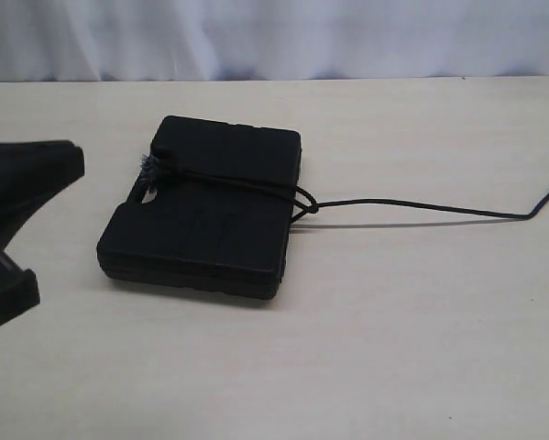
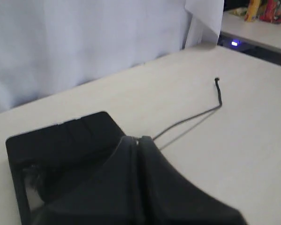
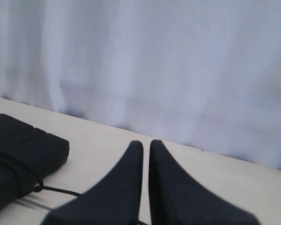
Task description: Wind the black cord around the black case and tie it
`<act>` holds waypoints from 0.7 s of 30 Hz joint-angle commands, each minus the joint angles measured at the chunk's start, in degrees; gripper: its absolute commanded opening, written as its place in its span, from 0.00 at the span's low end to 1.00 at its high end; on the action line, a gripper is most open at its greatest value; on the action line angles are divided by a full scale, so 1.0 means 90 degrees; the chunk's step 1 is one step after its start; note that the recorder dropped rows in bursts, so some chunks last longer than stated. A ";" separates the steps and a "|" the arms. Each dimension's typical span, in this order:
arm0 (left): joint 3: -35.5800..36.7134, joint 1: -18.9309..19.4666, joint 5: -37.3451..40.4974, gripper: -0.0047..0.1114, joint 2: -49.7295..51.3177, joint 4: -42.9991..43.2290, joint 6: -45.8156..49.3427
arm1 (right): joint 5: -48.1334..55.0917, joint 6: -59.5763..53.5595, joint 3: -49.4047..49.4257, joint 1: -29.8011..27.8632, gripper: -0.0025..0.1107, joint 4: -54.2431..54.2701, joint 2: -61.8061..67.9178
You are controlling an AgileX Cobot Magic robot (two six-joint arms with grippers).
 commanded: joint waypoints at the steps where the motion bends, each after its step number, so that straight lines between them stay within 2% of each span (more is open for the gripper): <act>1: 0.0075 -0.0048 0.0447 0.04 -0.0041 0.0006 0.0068 | -0.0082 -0.0052 0.0591 0.0016 0.06 -0.0068 -0.0527; 5: 0.0075 -0.0048 0.0493 0.04 -0.0041 -0.0020 0.0086 | -0.0082 -0.0052 0.0889 0.0016 0.06 -0.0068 -0.0655; 8: 0.0436 -0.0048 0.0030 0.04 -0.0090 -0.0017 0.0086 | -0.0593 -0.0052 0.1339 0.0016 0.06 -0.0068 -0.0737; 9: 0.0727 -0.0048 -0.0290 0.04 -0.0201 0.0104 0.0086 | -0.0889 -0.0052 0.1516 0.0016 0.06 -0.0068 -0.0869; 12: 0.1503 -0.0048 -0.0940 0.04 -0.0670 0.0459 0.0086 | 0.0079 0.0005 0.1516 0.0016 0.06 -0.0068 -0.1219; 17: 0.2784 -0.0048 -0.1153 0.04 -0.1888 0.0394 0.0086 | 0.0298 0.0039 0.1516 0.0016 0.06 -0.0068 -0.1456; 18: 0.2784 -0.0036 -0.1097 0.04 -0.2142 0.0394 0.0086 | 0.0253 0.0039 0.1516 0.0016 0.06 -0.0068 -0.1456; 19: 0.2784 -0.0036 -0.0040 0.04 -0.2470 0.0394 0.0086 | 0.0244 0.0039 0.1516 0.0016 0.06 -0.0068 -0.1456; 21: 0.2784 0.0023 0.0978 0.04 -0.3245 0.0241 0.0086 | 0.0231 0.0039 0.1516 0.0016 0.06 -0.0068 -0.1456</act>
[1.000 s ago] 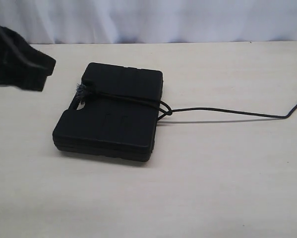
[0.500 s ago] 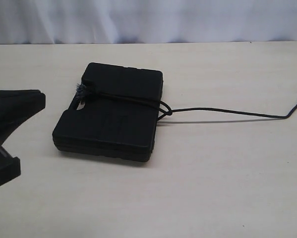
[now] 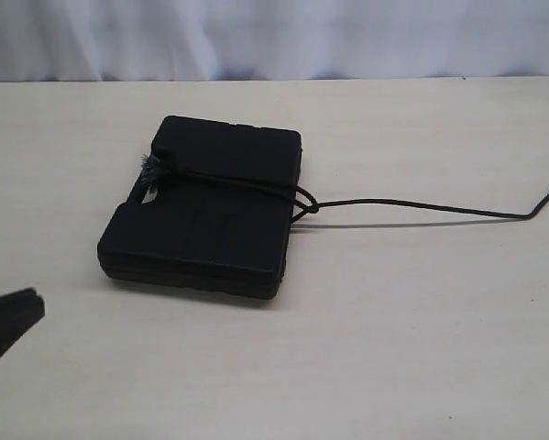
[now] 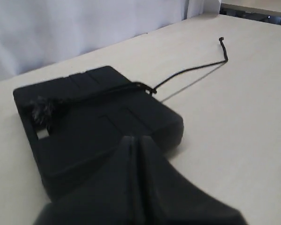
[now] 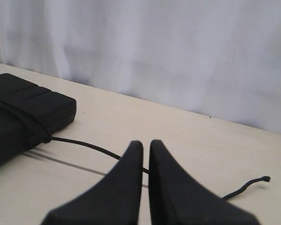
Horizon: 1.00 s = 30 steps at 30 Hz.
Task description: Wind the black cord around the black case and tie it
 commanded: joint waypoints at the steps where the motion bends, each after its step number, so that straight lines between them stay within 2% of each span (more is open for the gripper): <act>1: 0.0091 0.0203 0.1601 0.04 -0.1997 -0.0315 0.0016 | -0.0028 0.0026 0.0019 0.0016 0.06 -0.0068 -0.0042; 2: 0.0091 0.0308 0.1628 0.04 -0.2342 -0.0365 0.0016 | -0.0027 0.0026 0.0019 0.0016 0.06 -0.0124 -0.0042; 4: 0.0091 0.0913 0.1131 0.04 -0.2368 -0.0404 0.0016 | -0.0027 0.0026 0.0019 0.0003 0.06 -0.0281 -0.0042; 5: 0.0091 0.1512 0.0932 0.04 -0.2368 -0.0404 0.0016 | -0.0096 0.0026 0.0019 0.0002 0.06 -0.0350 -0.0042; 6: 0.0091 0.1778 0.0921 0.04 -0.2368 -0.0404 0.0016 | -0.0096 0.0026 0.0019 0.0002 0.06 -0.0350 -0.0042; 7: 0.0091 0.2395 0.0921 0.04 -0.2368 -0.0311 0.0016 | -0.0116 0.0026 0.0019 0.0002 0.06 -0.0350 -0.0042; 8: 0.0091 0.2732 0.0921 0.04 -0.2368 -0.0169 0.0016 | -0.0130 0.0026 0.0019 0.0002 0.06 -0.0350 -0.0042; 10: 0.0091 0.3940 0.0921 0.04 -0.2368 0.0329 0.0016 | -0.0143 0.0026 0.0019 0.0002 0.06 -0.0350 -0.0042; 11: 0.0091 0.4086 0.0921 0.04 -0.2368 0.0329 0.0016 | -0.0143 0.0026 0.0019 0.0002 0.06 -0.0350 -0.0042; 17: 0.0091 0.4172 0.0921 0.04 -0.2368 -0.0081 0.0016 | -0.0168 0.0026 0.0019 0.0019 0.06 -0.0350 -0.0042; 23: 0.0091 0.4106 0.0921 0.04 -0.2368 -0.0064 0.0016 | -0.0233 0.0026 0.0019 0.0007 0.06 -0.0350 -0.0042; 30: 0.0091 0.3982 0.0921 0.04 -0.2368 0.1393 0.0016 | -0.0326 0.0026 0.0019 -0.0237 0.06 -0.0008 -0.0042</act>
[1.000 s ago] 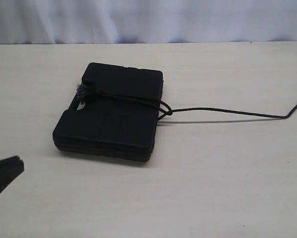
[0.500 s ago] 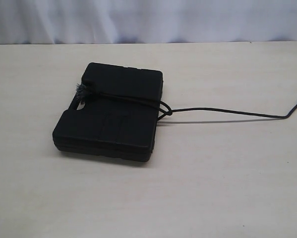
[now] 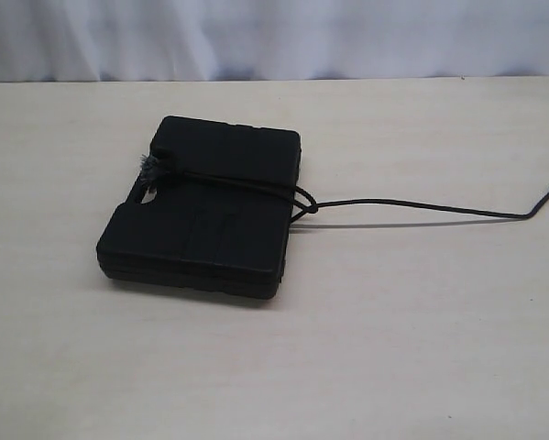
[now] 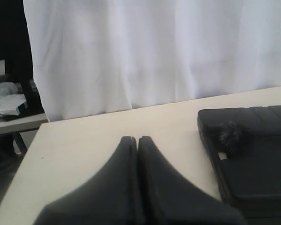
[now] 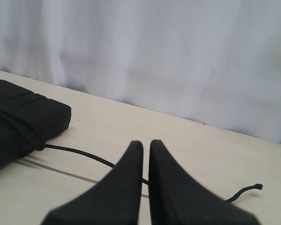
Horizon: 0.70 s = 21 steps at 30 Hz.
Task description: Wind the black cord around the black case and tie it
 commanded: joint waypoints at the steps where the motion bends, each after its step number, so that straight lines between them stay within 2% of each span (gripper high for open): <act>1: 0.0013 -0.0042 -0.0092 0.04 -0.0024 0.0822 -0.0010 | -0.0132 0.0014 0.0019 -0.0229 0.06 0.0137 -0.0031; 5: 0.0013 -0.0042 -0.0092 0.04 -0.0024 0.0838 -0.0010 | -0.0160 0.0014 0.0019 -0.0480 0.06 0.0613 -0.0031; 13: 0.0013 -0.0042 -0.0092 0.04 -0.0024 0.0838 -0.0010 | -0.0172 0.0014 0.0019 -0.0938 0.06 0.0644 -0.0031; 21: 0.0013 -0.0042 -0.0092 0.04 -0.0024 0.0838 -0.0010 | -0.0090 0.0014 0.0019 -0.0992 0.06 0.0401 -0.0031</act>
